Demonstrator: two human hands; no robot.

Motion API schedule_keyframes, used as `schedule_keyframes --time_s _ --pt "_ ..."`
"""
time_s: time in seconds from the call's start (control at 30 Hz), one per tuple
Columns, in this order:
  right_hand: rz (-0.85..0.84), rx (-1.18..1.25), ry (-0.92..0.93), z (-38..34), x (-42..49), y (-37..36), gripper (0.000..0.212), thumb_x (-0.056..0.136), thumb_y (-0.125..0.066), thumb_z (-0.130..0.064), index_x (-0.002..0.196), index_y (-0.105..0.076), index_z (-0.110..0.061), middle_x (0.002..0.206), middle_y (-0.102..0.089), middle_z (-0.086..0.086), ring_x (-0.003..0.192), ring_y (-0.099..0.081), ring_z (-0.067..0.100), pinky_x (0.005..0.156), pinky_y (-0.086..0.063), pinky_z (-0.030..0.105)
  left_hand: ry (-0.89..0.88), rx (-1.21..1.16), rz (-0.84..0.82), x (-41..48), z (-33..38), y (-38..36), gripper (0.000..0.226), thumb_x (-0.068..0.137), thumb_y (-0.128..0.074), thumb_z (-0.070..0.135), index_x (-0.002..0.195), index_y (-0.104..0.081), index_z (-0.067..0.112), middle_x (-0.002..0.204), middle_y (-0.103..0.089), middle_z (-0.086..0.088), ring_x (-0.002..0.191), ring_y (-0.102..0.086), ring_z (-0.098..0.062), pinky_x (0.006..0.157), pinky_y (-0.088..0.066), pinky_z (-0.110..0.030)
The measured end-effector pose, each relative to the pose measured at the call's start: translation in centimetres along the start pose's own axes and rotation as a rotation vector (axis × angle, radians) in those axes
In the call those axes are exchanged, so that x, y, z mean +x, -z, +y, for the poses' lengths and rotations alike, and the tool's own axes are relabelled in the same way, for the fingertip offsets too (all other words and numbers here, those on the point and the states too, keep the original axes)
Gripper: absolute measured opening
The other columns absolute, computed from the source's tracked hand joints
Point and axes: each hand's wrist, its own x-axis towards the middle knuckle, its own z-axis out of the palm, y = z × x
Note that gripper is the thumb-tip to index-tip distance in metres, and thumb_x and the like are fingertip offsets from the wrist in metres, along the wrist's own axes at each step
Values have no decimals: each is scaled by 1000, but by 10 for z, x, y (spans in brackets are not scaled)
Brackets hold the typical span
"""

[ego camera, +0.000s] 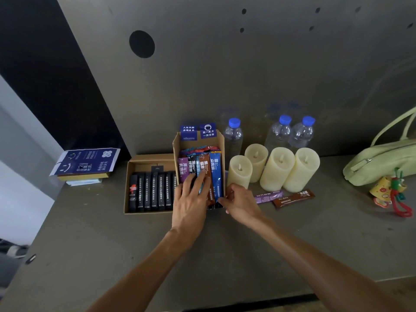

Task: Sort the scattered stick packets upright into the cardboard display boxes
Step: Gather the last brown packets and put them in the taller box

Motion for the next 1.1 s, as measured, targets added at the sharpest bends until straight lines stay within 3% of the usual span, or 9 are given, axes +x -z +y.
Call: schedule_keyframes --time_s 0.17,0.5,0.6,0.77,0.9,1.0,1.1 --pt "55 -33 16 -5 3 -5 20 93 -67 -29 103 -61 -13 99 -70 4 86 -68 19 70 -56 32 5 28 -58 3 -2 -4 75 74 -84 20 141 -50 17 149 -46 -4 135 -41 -29 100 -46 -45" --pt "82 -31 89 -12 0 -3 30 95 -65 -19 123 -60 -10 119 -69 7 108 -67 22 74 -47 20 3 54 -69 6 1 -4 73 75 -81 17 141 -49 17 151 -44 -4 132 -44 -28 99 -44 -42" --pt "83 -17 89 -11 -2 -2 29 95 -65 -20 122 -60 -8 117 -69 8 106 -67 23 65 -42 11 -3 33 -68 6 1 -2 74 74 -82 17 140 -50 17 150 -44 -5 131 -44 -29 99 -45 -43" --pt "26 24 40 -6 -6 2 22 92 -69 -26 109 -61 -16 106 -70 3 88 -64 13 59 -40 12 -11 -15 -58 6 3 5 74 69 -87 18 135 -54 17 146 -47 -6 127 -48 -30 97 -47 -44" --pt "2 4 17 11 -15 16 15 90 -70 -28 97 -58 -20 86 -61 -9 77 -58 7 57 -36 11 -52 -62 45 6 11 15 61 72 -84 17 127 -59 15 137 -53 -7 121 -52 -31 93 -49 -47" --pt "-9 -62 -20 36 -22 37 10 93 -62 -22 102 -65 -20 92 -66 -7 85 -61 5 63 -39 11 -130 -166 188 7 29 20 35 80 -73 10 114 -64 13 121 -59 -7 108 -54 -25 86 -48 -41" --pt "14 -156 -87 65 -27 63 17 91 -57 -17 102 -70 -19 100 -70 -5 95 -64 10 75 -39 17 -192 -337 157 13 56 15 18 84 -65 8 102 -64 11 106 -59 -5 96 -55 -22 83 -46 -36"
